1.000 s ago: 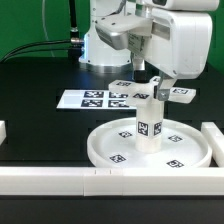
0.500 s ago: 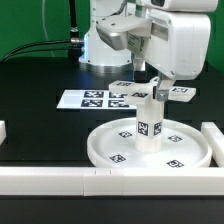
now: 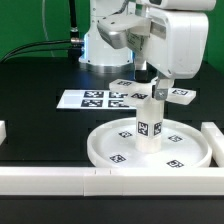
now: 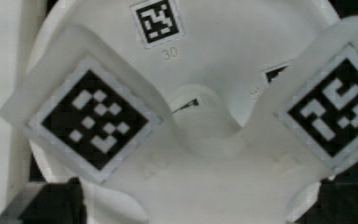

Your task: Assemble round table

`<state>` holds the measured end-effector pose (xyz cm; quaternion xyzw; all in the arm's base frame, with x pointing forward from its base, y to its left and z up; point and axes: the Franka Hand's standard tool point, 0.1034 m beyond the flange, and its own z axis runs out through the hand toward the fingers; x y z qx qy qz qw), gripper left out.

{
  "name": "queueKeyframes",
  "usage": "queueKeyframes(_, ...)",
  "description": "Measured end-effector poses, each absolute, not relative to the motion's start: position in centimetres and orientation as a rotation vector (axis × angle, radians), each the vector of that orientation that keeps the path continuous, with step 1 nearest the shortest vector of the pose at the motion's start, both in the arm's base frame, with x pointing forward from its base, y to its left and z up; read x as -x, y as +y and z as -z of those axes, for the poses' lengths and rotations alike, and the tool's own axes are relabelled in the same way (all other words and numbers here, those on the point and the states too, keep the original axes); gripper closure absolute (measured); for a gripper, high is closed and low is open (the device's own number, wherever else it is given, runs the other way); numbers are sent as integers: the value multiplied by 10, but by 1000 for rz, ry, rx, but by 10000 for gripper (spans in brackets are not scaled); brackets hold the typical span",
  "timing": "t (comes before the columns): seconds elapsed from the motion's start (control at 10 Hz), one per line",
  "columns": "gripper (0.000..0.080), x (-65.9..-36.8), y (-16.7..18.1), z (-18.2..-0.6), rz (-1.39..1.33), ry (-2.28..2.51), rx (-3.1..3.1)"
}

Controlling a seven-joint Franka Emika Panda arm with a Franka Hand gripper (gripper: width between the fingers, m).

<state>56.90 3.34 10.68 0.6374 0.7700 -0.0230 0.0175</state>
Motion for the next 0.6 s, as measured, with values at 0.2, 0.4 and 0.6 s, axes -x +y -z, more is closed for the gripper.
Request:
queueKeyframes(0.2, 150, -568, 34, -106, 74, 2355, -2026)
queueKeyframes(0.4, 150, -567, 36, -106, 74, 2326, -2058)
queueKeyframes(0.6, 150, -566, 36, -103, 80, 2323, -2068)
